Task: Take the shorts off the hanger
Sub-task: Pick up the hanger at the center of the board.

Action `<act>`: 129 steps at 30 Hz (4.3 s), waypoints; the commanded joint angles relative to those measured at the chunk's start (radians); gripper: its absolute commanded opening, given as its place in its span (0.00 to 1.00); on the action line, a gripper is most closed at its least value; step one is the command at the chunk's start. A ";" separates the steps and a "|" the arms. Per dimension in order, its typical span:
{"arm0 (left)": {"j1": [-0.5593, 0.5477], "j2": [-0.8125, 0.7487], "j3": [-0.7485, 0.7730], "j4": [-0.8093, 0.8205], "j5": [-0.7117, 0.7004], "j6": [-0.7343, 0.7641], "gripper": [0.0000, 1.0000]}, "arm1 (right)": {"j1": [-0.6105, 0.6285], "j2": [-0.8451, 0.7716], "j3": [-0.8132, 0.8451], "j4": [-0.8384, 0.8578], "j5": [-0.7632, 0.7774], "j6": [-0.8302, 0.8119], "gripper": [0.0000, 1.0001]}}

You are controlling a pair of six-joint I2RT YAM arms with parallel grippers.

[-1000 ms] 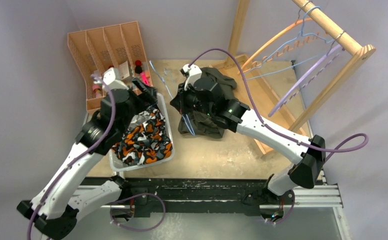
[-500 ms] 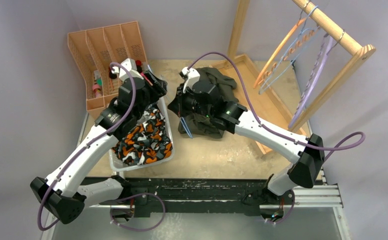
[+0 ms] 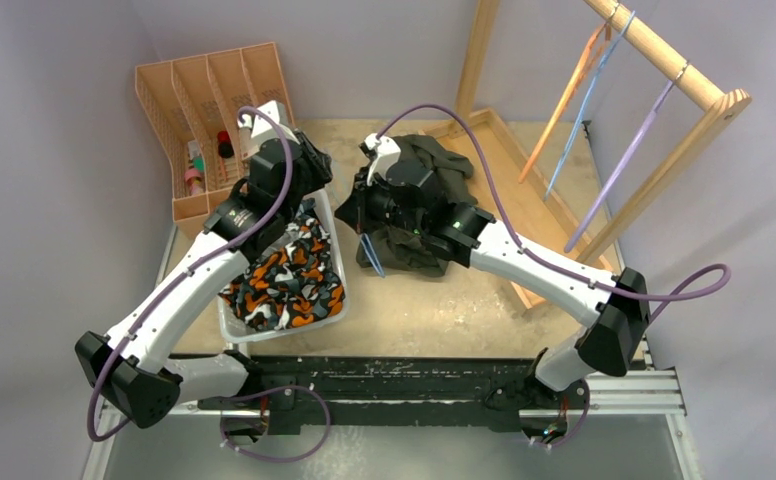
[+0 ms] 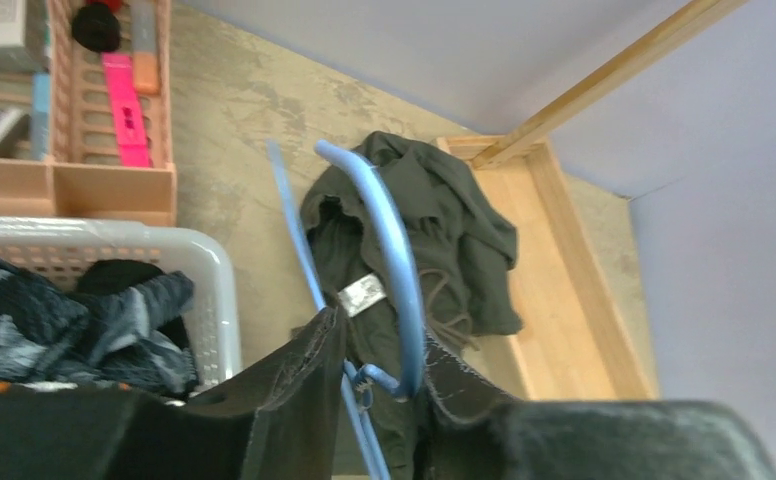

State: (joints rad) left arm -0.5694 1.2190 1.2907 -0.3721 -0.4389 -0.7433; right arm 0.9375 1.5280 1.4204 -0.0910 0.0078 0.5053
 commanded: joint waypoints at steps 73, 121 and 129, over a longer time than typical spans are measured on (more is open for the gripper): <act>0.003 0.257 0.731 -0.366 0.050 0.451 0.77 | 0.046 0.006 0.020 0.458 -0.009 0.519 0.00; 0.190 0.184 0.560 -0.296 0.748 0.409 0.10 | -0.007 0.055 0.149 0.392 0.018 0.383 0.00; 0.190 0.115 0.438 -0.243 0.752 0.373 0.15 | -0.009 0.048 0.143 0.402 0.016 0.387 0.00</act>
State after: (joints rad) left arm -0.3756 1.3853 1.7748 -0.6697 0.2714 -0.3496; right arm 0.9283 1.6356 1.5501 0.2440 0.0338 0.9146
